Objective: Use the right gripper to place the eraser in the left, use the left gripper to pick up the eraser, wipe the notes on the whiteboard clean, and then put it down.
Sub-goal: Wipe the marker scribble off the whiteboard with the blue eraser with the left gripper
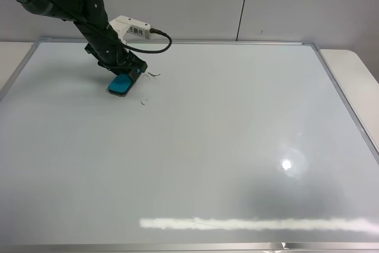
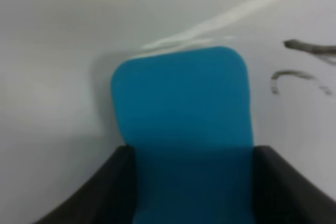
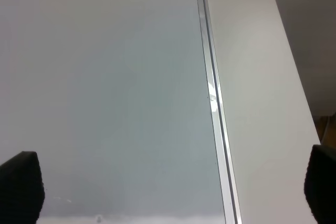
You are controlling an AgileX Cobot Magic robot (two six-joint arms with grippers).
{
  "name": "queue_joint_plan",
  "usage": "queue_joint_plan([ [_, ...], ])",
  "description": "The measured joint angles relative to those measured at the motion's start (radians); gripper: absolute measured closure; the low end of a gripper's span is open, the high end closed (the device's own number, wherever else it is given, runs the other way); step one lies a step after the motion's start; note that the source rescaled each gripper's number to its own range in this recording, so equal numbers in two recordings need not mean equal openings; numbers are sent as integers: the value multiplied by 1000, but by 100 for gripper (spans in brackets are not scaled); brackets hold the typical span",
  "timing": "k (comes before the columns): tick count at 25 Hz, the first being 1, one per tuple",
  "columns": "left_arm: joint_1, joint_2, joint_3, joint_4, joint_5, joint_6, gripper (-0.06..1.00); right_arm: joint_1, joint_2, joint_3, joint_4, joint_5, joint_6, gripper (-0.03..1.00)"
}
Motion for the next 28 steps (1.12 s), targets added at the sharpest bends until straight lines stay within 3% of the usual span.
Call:
queue_joint_plan([
  [8,-172,6,0,-102,-33,7,94,0,0,0,0,0,0,-3],
  [12,-185,8,0,-107,-39,7,94,0,0,0,0,0,0,-3],
  [25,37,7,-14,-77,-32,9,94,0,0,0,0,0,0,-3],
  [28,80,13,-58,-61,12,27,94,0,0,0,0,0,0,-3],
])
